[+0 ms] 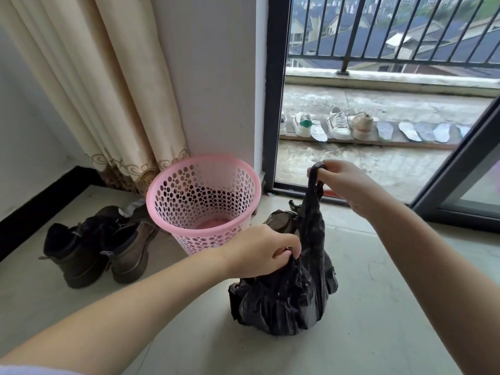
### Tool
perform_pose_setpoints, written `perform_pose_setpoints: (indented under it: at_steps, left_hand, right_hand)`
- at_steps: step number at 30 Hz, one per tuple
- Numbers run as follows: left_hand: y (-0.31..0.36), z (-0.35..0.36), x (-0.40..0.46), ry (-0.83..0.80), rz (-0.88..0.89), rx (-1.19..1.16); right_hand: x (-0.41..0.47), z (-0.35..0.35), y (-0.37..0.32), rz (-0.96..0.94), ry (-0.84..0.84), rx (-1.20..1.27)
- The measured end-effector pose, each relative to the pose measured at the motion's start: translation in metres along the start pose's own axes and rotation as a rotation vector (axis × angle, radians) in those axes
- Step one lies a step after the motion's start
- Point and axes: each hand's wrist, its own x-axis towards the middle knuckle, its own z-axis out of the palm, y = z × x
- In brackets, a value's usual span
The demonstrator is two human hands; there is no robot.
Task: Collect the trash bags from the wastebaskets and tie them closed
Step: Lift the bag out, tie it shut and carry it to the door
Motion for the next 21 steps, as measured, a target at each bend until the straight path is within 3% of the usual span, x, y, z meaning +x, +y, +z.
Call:
perform_pose_setpoints:
  at_steps: [3, 6, 8, 11, 13, 15, 19, 21]
  left_hand:
    - [0.006, 0.002, 0.002, -0.167, 0.116, 0.271]
    - [0.005, 0.01, 0.0, -0.355, 0.124, 0.509]
    - [0.0, 0.006, -0.001, -0.332, 0.071, 0.505]
    - [-0.011, -0.018, -0.001, -0.031, -0.131, 0.127]
    - [-0.017, -0.039, 0.0, 0.183, -0.274, -0.242]
    - [-0.024, -0.057, 0.002, 0.48, -0.404, -0.4]
    - [-0.043, -0.078, 0.002, 0.826, -0.598, -0.467]
    - [-0.048, -0.089, 0.001, 0.914, -0.626, -0.946]
  right_hand:
    - [0.004, 0.001, 0.005, 0.02, 0.041, 0.128]
    - [0.004, 0.002, 0.007, 0.01, 0.056, 0.164]
    - [0.003, 0.001, 0.009, -0.012, 0.086, 0.099]
    - [0.002, -0.005, 0.012, -0.039, 0.051, -0.194]
    - [0.001, -0.012, 0.01, 0.001, -0.088, -0.355]
    - [0.002, -0.024, 0.007, 0.014, -0.235, -0.391]
    - [-0.006, -0.042, -0.005, 0.044, -0.48, 0.038]
    - [-0.009, -0.045, -0.005, 0.017, -0.582, 0.182]
